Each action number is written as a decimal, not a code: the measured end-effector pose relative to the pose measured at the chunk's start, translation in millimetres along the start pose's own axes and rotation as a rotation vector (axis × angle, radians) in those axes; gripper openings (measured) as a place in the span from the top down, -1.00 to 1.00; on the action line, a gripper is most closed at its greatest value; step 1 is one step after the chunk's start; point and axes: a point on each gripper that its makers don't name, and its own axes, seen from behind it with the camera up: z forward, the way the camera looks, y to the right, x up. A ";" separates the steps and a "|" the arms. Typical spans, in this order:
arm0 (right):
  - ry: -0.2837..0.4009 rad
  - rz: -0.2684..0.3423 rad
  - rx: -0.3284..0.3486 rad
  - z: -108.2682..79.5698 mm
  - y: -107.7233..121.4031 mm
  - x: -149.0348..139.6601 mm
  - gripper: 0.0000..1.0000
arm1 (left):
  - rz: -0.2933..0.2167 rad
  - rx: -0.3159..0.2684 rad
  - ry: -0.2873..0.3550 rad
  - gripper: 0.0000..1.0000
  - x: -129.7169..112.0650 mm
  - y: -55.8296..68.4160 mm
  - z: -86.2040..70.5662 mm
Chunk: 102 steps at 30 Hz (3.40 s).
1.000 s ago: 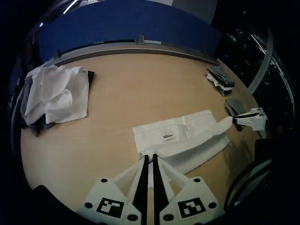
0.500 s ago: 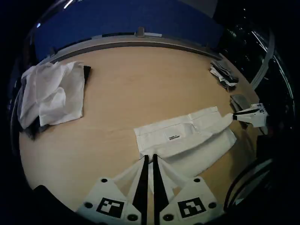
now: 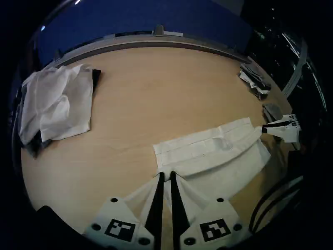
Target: Fold towel
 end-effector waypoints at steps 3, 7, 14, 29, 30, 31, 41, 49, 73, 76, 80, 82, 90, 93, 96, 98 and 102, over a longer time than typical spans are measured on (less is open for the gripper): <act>0.002 -0.003 -0.010 1.3 3.3 3.5 0.53 | -0.005 0.002 0.000 0.68 1.7 -2.6 2.3; 0.001 -0.020 -0.030 4.5 8.5 7.1 0.27 | -0.007 0.006 0.007 0.53 5.6 -6.5 5.3; 0.012 -0.043 -0.068 10.0 17.1 15.3 0.09 | -0.015 0.017 0.016 0.29 13.3 -13.1 9.4; 0.061 -0.080 -0.161 11.6 36.5 43.5 -0.47 | -0.037 0.065 0.022 -0.77 22.4 -29.1 13.6; 0.067 -0.082 -0.165 10.3 37.3 45.7 -0.48 | -0.040 0.066 0.025 -0.78 23.4 -30.0 12.9; 0.074 -0.084 -0.170 8.9 38.3 47.9 -0.51 | -0.044 0.068 0.030 -0.80 24.6 -31.0 11.9; 0.118 -0.080 -0.166 0.5 36.1 54.6 -0.79 | -0.064 0.094 0.085 -0.83 36.6 -41.4 -1.5; 0.124 -0.097 -0.153 -2.5 28.0 53.1 -1.00 | -0.081 0.103 0.120 -0.84 41.6 -46.3 -16.6; 0.119 -0.235 0.012 17.2 -79.5 52.5 -1.00 | -0.214 0.116 0.143 -0.85 -16.4 -55.8 -72.3; 0.111 -0.251 0.021 21.5 -88.2 51.6 -1.00 | -0.220 0.120 0.145 -0.85 -20.8 -58.6 -75.9; 0.099 -0.274 0.025 27.2 -95.1 49.9 -1.00 | -0.226 0.125 0.149 -0.85 -23.8 -61.1 -79.6; 0.094 -0.280 0.022 30.2 -95.7 49.7 -1.00 | -0.226 0.125 0.149 -0.85 -24.9 -61.4 -80.4; 0.074 -0.278 -0.018 49.1 -86.6 52.0 -1.00 | -0.210 0.125 0.145 -0.85 -30.3 -60.9 -81.0; 0.074 -0.273 -0.043 54.0 -80.4 55.2 -1.00 | -0.207 0.123 0.144 -0.85 -31.7 -59.8 -80.1; 0.066 -0.280 -0.068 58.1 -74.1 55.4 -1.00 | -0.206 0.119 0.144 -0.85 -32.3 -58.3 -79.2; 0.060 -0.289 -0.073 60.1 -72.9 54.4 -1.00 | -0.205 0.116 0.144 -0.85 -32.2 -57.4 -78.8; 0.070 -0.293 -0.070 58.2 -74.3 57.4 -1.00 | -0.202 0.114 0.144 -0.85 -30.6 -56.1 -77.9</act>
